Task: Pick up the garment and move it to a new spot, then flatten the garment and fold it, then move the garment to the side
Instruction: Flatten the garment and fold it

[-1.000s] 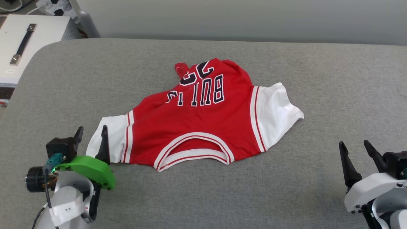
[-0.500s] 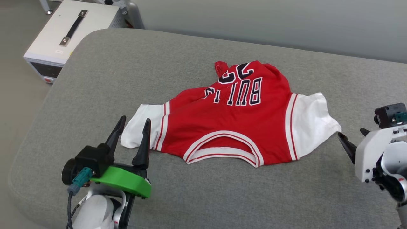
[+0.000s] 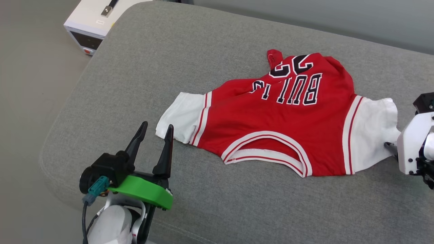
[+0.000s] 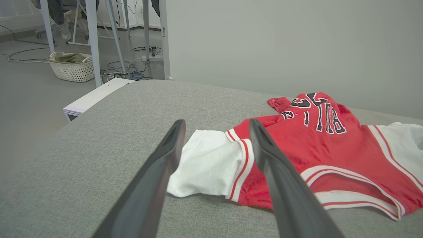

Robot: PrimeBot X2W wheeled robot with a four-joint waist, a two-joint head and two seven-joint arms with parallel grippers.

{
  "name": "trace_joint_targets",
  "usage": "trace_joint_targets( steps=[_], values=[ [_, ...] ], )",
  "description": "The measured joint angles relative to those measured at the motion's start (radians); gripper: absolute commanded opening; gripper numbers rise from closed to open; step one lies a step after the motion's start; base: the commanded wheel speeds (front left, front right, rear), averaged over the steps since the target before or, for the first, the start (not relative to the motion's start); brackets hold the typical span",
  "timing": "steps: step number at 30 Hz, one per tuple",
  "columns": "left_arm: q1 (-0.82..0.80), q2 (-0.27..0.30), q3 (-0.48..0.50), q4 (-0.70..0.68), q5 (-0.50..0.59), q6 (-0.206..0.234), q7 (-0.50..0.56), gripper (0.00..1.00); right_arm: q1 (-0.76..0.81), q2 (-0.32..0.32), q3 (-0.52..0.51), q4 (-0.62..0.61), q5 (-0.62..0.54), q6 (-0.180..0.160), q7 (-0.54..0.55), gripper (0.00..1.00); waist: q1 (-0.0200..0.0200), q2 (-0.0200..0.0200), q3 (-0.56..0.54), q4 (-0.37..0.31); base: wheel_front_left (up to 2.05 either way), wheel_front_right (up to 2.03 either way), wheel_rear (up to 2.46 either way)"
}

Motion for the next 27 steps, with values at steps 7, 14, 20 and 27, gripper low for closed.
trace_joint_targets(
  steps=[7, 14, 20, 27],
  values=[
    [-0.005, -0.008, 0.019, 0.008, 0.008, -0.007, 0.000, 1.00, -0.019, -0.007, 0.038, 0.065, 0.012, -0.002, 0.001, 1.00, 0.0000, 0.0000, 0.032, 0.038, 0.00, 0.00, 0.00],
    [-0.008, -0.012, 0.045, 0.030, 0.010, -0.012, 0.000, 1.00, -0.011, 0.000, 0.053, 0.084, 0.062, -0.002, -0.006, 0.00, 0.0000, 0.0000, 0.026, 0.028, 0.00, 0.00, 0.00],
    [-0.007, -0.009, 0.062, 0.059, 0.011, -0.013, 0.000, 1.00, 0.050, 0.008, 0.028, 0.080, 0.098, 0.000, -0.072, 0.00, 0.0000, 0.0000, -0.008, -0.008, 0.00, 0.00, 0.00],
    [0.021, 0.012, 0.065, 0.080, 0.011, -0.016, 0.000, 1.00, 0.160, -0.034, -0.009, 0.044, 0.146, 0.000, -0.114, 0.00, 0.0000, 0.0000, -0.062, -0.070, 0.00, 0.00, 0.00]
  ],
)
